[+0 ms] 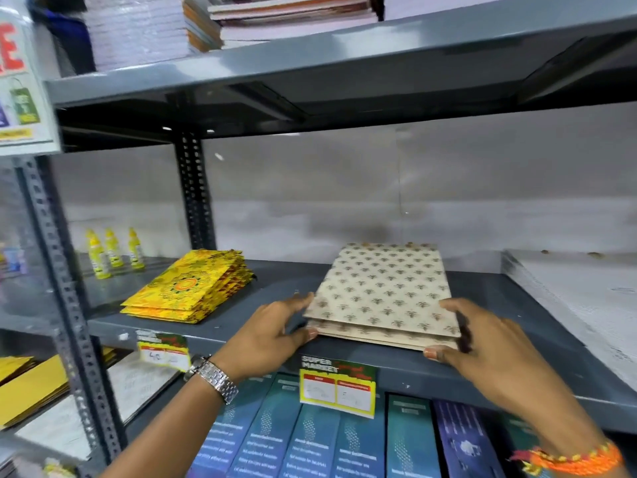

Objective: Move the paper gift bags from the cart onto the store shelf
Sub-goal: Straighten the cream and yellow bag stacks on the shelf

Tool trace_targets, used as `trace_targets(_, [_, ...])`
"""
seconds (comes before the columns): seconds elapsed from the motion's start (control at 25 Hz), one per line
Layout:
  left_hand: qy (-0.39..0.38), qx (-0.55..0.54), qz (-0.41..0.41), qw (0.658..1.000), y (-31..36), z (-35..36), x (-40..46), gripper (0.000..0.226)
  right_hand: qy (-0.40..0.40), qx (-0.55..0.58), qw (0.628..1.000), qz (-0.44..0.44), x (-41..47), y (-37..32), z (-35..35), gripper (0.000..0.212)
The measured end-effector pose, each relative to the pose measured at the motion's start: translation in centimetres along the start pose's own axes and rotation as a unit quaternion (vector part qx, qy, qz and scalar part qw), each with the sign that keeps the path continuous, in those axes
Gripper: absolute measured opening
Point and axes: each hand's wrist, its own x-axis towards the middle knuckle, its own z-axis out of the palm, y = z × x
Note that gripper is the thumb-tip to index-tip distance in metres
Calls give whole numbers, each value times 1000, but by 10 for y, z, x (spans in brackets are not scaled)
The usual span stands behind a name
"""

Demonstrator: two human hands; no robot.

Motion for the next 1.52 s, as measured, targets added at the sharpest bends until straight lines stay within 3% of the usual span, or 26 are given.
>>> trace_targets(0.16, [124,-1,-42,991,-45,-52,-42,66,139,-70,985,-76,4,-44,13,85])
trace_targets(0.24, [181,2,-111,977,-77,-84,-64,65,132,3,979,-156,12,-86,37,80])
trace_targets(0.32, [208,8,-176,962,-107,-116,-78,68,66,96,970,-213,22,-134,72,75])
trace_targets(0.48, [146,38,-238,959,-170,-166,-76,79,-84,147,954,-246,51,-219,150,77])
trace_targets(0.6, [65,25,-237,969,-201,-181,-63,76,-102,120,959,-237,69,-251,196,73])
trace_targets(0.68, [40,12,-204,978,-211,-181,-57,55,-99,117,961,-231,74,-260,215,74])
trace_targets(0.76, [65,9,-183,981,-221,-177,-55,49,-91,120,962,-229,75,-263,226,74])
trace_targets(0.92, [132,0,-182,974,-230,-169,-55,53,-32,131,963,-233,78,-259,234,47])
trace_targets(1.16, [144,5,-179,973,-224,-164,-54,49,-22,158,964,-214,81,-257,236,29])
trace_targets(1.32, [141,44,-205,968,-222,-166,-50,60,-30,153,969,-190,89,-256,234,41])
trace_targets(1.52, [158,39,-205,965,-215,-164,-47,58,-58,192,966,-160,93,-253,237,46])
